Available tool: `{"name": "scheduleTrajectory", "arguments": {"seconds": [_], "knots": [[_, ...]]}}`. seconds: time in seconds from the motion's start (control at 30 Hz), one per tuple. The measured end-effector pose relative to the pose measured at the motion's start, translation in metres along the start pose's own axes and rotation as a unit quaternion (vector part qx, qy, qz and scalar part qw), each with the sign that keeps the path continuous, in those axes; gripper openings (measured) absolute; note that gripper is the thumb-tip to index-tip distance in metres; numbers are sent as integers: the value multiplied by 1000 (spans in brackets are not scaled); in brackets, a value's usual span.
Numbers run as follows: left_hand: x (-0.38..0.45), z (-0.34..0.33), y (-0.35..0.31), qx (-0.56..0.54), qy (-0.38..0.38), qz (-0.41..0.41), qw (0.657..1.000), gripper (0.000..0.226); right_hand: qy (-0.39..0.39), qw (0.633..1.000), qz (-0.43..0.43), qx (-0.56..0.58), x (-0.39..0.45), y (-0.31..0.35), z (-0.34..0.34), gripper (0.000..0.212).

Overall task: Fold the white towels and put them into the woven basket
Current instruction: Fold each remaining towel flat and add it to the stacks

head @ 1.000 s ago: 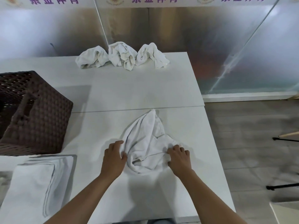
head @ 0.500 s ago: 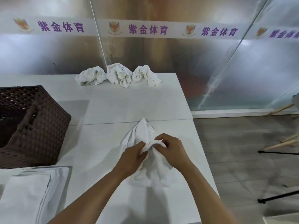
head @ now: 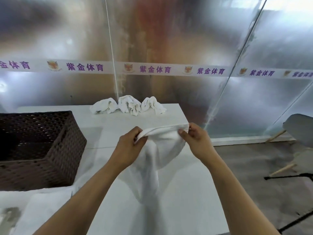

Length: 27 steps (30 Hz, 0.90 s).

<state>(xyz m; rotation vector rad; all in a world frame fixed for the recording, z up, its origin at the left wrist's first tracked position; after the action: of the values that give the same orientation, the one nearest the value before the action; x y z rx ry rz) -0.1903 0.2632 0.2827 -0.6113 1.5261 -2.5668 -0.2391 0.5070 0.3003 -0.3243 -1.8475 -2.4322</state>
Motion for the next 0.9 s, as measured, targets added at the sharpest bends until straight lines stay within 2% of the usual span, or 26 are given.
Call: {"name": "scheduleTrajectory", "arguments": {"seconds": [0.17,0.33,0.43,0.57,0.63,0.73,0.8,0.9], "knots": [[-5,26,-38,-40,-28,-22,999,19,-60,991,110,36,-16,84,-14,9],[10,50,-104,-79,-48,-106,990,7,-7,978,207,-32,-26,132,-48,5],[18,58,-119,-83,-43,-124,988,12,18,984,179,-10,-19,134,-46,10],[31,75,-113,-67,-93,-102,988,19,173,976,65,-120,-11,92,-49,31],[41,89,-109,-78,-123,-86,986,18,237,951,14,-195,-11,59,-45,43],[58,113,-102,-66,-185,-79,977,19,303,894,-10,-330,-3,15,-27,61],[70,123,-94,-38,-210,-74,974,15,298,871,-18,-390,13,-4,-7,55],[87,129,-79,15,-227,-75,971,14,270,855,-28,-442,45,-24,19,26]]}}
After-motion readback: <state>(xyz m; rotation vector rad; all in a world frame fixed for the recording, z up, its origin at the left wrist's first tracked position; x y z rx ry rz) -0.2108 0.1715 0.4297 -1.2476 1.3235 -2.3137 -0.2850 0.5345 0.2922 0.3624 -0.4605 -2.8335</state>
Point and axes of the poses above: each hand's wrist, its own x-axis towards the middle knuckle, its own z-axis out of the back of the hand, y = z × x, the point moved 10 cm from there along x, towards the middle knuckle, and after that the axes turned 13 degrees about -y, right-handed, at the moved point
